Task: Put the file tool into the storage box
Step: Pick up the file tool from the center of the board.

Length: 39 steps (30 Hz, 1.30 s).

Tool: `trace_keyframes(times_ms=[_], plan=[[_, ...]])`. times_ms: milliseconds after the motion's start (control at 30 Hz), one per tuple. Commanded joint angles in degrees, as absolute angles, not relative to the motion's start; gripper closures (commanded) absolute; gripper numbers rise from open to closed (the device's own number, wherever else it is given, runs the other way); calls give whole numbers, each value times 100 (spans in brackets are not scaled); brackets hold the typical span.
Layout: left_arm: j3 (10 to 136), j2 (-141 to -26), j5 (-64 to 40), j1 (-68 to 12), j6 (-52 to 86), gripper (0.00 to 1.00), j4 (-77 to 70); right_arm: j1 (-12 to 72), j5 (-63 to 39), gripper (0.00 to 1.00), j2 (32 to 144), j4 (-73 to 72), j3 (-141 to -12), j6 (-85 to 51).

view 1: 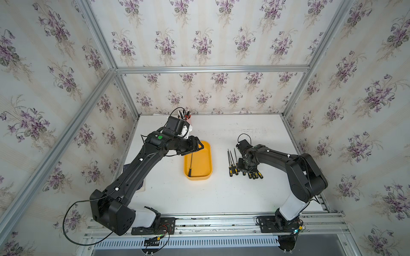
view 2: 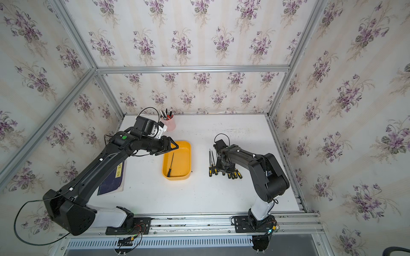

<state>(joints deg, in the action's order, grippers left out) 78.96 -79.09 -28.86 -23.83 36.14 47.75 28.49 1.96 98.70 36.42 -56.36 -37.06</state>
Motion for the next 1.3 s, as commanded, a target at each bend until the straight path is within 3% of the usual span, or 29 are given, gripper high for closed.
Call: trace_keyframes(times_ms=[0, 333, 667, 1000, 1267], plan=[[7885, -7890, -2877, -2382, 3576, 38, 4730, 2861, 53, 80, 9917, 3423, -5496, -3631], [7908, -7997, -2966, -2372, 3616, 38, 4620, 2866, -128, 97, 9239, 3350, -5475, -3279], [8111, -8321, -3500, -2358, 3967, 37, 4069, 2866, -576, 99, 7753, 4012, -5512, -2771], [8166, -8779, -4686, -2521, 5444, 35, 1996, 2913, -2226, 99, 5498, 3620, -5214, -2869], [8533, -9247, -4641, -3054, 5762, 37, 1670, 3375, -2506, 99, 5091, 3088, -4950, -3316]])
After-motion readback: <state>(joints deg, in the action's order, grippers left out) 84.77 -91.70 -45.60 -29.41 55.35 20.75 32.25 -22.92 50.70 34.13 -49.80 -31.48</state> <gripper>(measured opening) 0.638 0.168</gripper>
